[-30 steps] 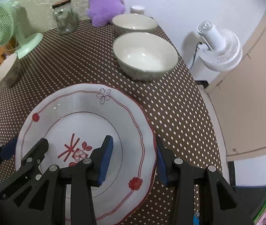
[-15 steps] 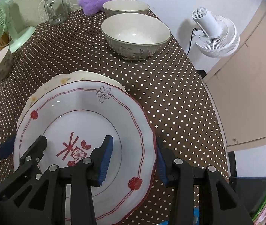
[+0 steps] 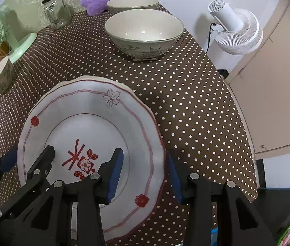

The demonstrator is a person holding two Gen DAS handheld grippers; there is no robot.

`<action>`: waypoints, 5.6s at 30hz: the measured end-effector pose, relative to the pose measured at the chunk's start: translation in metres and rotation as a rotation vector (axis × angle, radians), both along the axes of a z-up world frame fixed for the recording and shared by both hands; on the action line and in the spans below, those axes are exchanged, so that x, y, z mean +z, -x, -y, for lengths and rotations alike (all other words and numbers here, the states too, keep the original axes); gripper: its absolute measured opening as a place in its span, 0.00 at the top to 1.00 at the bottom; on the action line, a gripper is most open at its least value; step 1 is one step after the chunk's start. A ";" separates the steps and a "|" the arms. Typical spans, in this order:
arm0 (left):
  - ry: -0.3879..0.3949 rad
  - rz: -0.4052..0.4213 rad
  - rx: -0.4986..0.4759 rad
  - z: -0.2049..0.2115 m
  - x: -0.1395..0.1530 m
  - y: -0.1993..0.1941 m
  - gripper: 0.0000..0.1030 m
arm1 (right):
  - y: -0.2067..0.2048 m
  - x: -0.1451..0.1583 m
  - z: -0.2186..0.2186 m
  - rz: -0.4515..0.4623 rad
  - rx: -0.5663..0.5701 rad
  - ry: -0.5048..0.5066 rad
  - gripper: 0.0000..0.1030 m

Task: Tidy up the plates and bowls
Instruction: 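Lower the red-rimmed plate onto the yellow-flower plates and open both tools, then move both tools to a large grey-green bowl and close on its rim, then lift the grey-green bowl with both tools and carry it beside the plate stack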

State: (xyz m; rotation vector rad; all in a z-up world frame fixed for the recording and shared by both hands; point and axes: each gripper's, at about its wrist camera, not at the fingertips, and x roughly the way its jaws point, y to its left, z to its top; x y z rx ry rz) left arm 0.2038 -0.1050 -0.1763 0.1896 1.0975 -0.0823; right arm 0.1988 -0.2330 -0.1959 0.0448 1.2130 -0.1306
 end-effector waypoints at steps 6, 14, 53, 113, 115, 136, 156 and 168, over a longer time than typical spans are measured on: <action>-0.006 -0.007 0.002 -0.001 -0.001 -0.002 0.39 | -0.001 0.006 0.001 0.033 0.035 0.013 0.71; 0.004 -0.007 0.043 -0.013 0.004 -0.008 0.29 | -0.004 0.006 -0.008 0.048 0.067 0.040 0.71; 0.121 0.135 0.102 -0.025 0.103 -0.032 0.08 | -0.036 0.112 0.010 0.196 0.072 -0.069 0.39; 0.071 -0.036 0.152 0.096 0.015 -0.180 0.78 | -0.202 0.023 0.076 0.086 0.142 -0.098 0.76; 0.076 -0.025 0.152 0.090 0.023 -0.175 0.78 | -0.197 0.031 0.073 0.097 0.142 -0.098 0.76; 0.118 0.053 0.158 -0.009 0.088 -0.082 0.78 | -0.100 0.108 -0.027 0.166 0.134 -0.083 0.76; 0.097 0.018 0.179 -0.137 0.072 -0.012 0.78 | -0.029 0.098 -0.158 0.138 0.162 -0.114 0.76; 0.110 -0.050 0.225 -0.188 0.020 0.006 0.78 | -0.012 0.043 -0.209 0.067 0.195 -0.134 0.76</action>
